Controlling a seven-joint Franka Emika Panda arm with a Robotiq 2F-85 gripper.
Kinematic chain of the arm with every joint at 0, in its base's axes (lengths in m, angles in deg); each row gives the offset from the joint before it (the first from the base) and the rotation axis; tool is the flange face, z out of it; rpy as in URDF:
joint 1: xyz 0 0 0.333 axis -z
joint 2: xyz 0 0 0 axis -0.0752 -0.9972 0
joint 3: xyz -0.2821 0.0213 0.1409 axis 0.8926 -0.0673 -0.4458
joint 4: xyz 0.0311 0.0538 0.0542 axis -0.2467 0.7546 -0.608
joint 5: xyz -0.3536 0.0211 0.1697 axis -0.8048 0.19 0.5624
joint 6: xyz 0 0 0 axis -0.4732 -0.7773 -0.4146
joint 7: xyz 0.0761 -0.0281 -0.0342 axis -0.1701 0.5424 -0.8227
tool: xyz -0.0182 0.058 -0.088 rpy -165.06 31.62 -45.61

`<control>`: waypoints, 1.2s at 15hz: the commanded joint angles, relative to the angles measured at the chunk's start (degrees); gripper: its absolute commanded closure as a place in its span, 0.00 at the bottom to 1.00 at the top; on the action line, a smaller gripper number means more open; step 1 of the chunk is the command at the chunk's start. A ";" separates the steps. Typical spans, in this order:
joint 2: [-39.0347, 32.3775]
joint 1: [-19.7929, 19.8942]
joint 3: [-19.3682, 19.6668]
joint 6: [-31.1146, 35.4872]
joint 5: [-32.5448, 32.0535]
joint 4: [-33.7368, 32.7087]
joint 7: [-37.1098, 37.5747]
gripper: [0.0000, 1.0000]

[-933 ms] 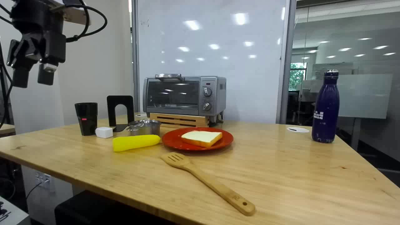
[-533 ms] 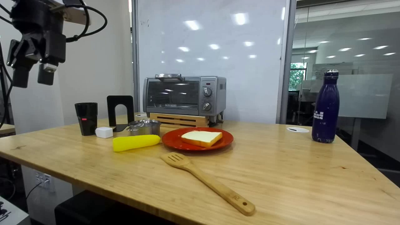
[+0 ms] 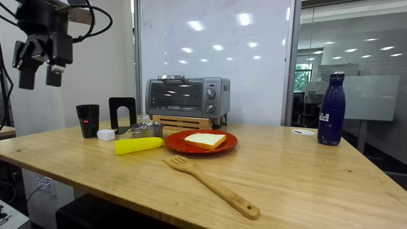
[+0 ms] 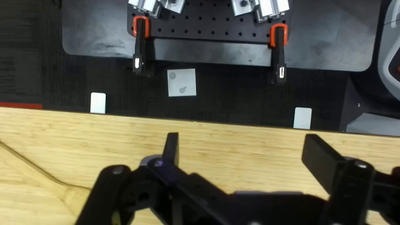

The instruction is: Use the spatula to pick up the slice of bread.

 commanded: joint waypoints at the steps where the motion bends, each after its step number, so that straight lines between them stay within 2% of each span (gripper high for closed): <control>1: -0.27 3.03 5.98 6.16 -4.47 1.83 -8.49 0.00; 6: -3.45 7.31 19.93 12.04 -12.22 0.33 -29.74 0.00; 11: -10.85 10.86 30.92 14.16 -15.47 -4.52 -47.75 0.00; 14: -17.47 12.57 33.65 14.33 -15.24 -9.46 -55.46 0.00; 15: -11.29 13.71 30.88 13.16 -14.08 -5.25 -52.55 0.00; 18: -12.89 14.40 30.52 13.12 -13.69 -6.19 -53.30 0.00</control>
